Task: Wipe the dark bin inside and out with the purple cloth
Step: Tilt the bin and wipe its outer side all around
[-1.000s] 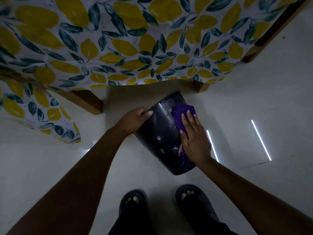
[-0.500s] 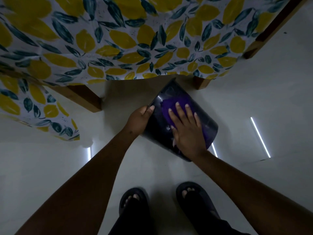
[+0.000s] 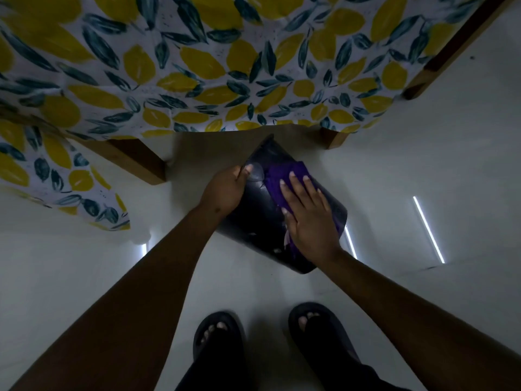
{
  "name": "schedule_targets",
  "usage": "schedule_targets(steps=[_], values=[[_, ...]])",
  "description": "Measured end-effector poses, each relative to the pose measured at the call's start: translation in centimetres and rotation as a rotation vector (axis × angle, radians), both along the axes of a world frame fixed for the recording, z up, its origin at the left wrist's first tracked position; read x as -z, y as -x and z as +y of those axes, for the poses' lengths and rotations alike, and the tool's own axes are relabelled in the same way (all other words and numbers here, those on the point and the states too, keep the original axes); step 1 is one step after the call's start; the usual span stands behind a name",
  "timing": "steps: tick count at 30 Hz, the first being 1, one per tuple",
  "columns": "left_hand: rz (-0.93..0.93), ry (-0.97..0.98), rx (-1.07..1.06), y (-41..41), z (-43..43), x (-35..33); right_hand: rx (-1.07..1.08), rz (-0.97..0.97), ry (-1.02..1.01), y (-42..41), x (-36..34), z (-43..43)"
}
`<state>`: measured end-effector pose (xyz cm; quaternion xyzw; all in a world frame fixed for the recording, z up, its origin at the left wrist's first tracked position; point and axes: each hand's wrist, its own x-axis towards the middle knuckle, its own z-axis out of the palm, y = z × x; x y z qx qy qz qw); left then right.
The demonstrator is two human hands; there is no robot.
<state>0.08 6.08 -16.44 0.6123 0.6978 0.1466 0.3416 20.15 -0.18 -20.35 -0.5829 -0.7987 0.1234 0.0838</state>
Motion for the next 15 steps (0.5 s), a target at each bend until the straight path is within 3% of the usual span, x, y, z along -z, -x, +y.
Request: schedule_targets(steps=[2, 6, 8, 12, 15], values=[[0.005, 0.005, -0.017, 0.4, -0.3, 0.1, 0.019, -0.001, -0.017, -0.6, 0.7, -1.7], [-0.006, -0.012, -0.045, 0.2, -0.6, 0.2, -0.225, -0.183, -0.089, -1.3, 2.6, -5.9], [-0.005, -0.010, -0.039, 0.1, -0.5, 0.0, -0.272, -0.181, -0.107, -0.3, 2.0, -4.7], [-0.011, 0.025, 0.013, 0.4, -0.3, 0.1, -0.117, -0.061, -0.041, 1.6, -0.3, -0.2], [-0.004, 0.046, 0.003, 0.7, -0.4, 0.2, 0.033, -0.019, -0.022, 0.4, 0.2, -1.6]])
